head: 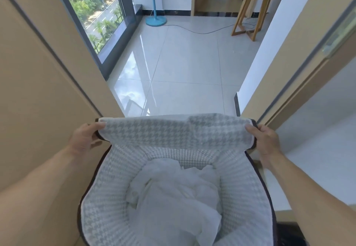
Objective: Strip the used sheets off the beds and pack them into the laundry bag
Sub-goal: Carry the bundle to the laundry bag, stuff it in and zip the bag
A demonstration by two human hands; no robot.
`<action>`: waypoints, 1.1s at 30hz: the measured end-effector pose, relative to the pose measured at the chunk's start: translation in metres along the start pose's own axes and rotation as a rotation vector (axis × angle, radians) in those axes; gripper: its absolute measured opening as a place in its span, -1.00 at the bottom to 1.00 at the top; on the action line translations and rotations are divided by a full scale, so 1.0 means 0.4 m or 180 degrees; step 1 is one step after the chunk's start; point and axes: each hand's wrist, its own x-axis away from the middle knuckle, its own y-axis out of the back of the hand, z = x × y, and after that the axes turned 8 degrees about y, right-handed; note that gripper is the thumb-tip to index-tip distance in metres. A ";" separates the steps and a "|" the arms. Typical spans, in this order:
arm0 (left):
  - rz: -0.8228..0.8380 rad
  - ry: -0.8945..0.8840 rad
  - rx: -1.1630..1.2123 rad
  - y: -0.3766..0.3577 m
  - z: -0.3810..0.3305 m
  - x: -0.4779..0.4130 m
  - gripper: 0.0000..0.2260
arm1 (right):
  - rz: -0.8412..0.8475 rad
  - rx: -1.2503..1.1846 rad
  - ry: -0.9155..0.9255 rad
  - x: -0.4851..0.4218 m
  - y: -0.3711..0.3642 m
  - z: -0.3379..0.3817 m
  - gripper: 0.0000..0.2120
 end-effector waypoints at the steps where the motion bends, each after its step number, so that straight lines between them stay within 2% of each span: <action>1: -0.0011 0.0000 0.0023 0.008 -0.005 0.019 -0.95 | 0.0054 -0.0001 -0.0015 0.019 0.002 0.020 -0.82; 9: 0.0087 -0.0177 0.0047 0.132 -0.068 0.180 -0.86 | 0.0096 -0.0036 0.0186 0.203 0.051 0.199 -0.78; 13: 0.0204 -0.0332 0.0007 0.202 -0.116 0.238 -0.93 | -0.0023 0.0011 0.0268 0.297 0.072 0.265 -0.73; 17: 0.0290 -0.0537 0.0134 0.275 -0.173 0.299 -0.62 | -0.0182 -0.0080 0.0411 0.401 0.075 0.334 -0.73; 18: 0.0339 -0.0579 0.0118 0.295 -0.188 0.309 -0.60 | -0.0235 -0.0120 0.0463 0.427 0.073 0.353 -0.76; 21: 0.0450 -0.0850 -0.0071 0.330 -0.230 0.351 -0.81 | -0.0416 -0.0136 0.0625 0.500 0.063 0.401 -0.91; 25: 0.0477 -0.1372 -0.0323 0.354 -0.234 0.406 -0.76 | -0.0636 0.0220 0.0953 0.599 0.063 0.427 -0.80; 29: 0.0495 -0.1703 -0.1012 0.374 -0.181 0.468 -0.84 | -0.0643 0.1064 0.1345 0.694 0.091 0.419 -0.75; 33: 0.0724 -0.2004 -0.2398 0.376 -0.091 0.545 -0.75 | -0.0308 0.2169 0.1318 0.744 0.166 0.339 -0.78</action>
